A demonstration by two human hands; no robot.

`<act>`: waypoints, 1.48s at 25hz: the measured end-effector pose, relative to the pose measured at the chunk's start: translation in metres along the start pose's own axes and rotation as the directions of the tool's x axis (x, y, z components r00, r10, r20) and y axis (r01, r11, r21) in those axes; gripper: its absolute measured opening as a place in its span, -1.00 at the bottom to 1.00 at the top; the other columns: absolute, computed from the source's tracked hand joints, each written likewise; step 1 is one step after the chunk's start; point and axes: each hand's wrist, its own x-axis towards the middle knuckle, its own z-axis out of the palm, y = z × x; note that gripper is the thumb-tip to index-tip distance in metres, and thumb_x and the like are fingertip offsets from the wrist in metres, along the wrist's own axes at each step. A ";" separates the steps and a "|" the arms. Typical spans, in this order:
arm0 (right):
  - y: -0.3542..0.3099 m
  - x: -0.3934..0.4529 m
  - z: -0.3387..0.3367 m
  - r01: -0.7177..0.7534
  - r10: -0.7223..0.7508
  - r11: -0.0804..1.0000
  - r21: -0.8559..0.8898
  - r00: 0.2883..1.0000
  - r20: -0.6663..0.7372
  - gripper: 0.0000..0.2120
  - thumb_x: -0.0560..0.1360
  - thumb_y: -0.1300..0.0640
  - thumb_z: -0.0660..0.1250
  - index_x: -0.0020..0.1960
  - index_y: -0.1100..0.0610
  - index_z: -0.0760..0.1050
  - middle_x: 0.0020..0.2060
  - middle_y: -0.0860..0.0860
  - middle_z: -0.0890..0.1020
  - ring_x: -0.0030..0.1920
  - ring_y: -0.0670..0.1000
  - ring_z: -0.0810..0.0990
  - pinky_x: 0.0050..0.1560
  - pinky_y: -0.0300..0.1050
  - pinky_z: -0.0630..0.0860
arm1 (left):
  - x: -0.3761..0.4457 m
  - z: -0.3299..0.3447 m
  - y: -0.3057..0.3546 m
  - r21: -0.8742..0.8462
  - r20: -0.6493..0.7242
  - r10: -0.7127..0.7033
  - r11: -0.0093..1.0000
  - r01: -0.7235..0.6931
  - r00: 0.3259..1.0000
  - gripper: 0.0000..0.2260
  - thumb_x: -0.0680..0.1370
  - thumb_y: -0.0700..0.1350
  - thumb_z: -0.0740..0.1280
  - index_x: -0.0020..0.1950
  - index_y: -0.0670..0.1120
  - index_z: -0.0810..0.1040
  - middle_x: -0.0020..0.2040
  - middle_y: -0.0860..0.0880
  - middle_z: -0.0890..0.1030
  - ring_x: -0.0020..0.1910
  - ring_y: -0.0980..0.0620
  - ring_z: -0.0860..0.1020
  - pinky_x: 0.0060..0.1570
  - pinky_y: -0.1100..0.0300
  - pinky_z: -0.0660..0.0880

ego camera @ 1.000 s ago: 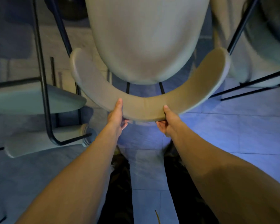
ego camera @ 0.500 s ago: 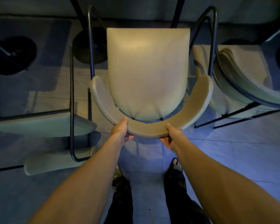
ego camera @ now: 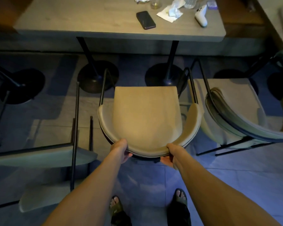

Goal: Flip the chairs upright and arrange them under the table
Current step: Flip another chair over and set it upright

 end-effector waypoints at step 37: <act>0.033 -0.044 0.083 0.095 -0.063 0.995 0.028 0.829 -0.555 -0.22 0.50 -0.40 -0.01 0.35 0.25 0.30 0.17 0.29 0.56 -0.03 0.28 0.62 0.02 0.19 0.59 | 0.012 -0.074 0.008 0.188 0.468 -0.044 0.981 -0.051 0.883 -0.53 0.52 0.35 0.18 -0.10 -0.07 0.49 0.01 0.03 0.66 -0.24 0.15 0.55 -0.06 0.17 0.52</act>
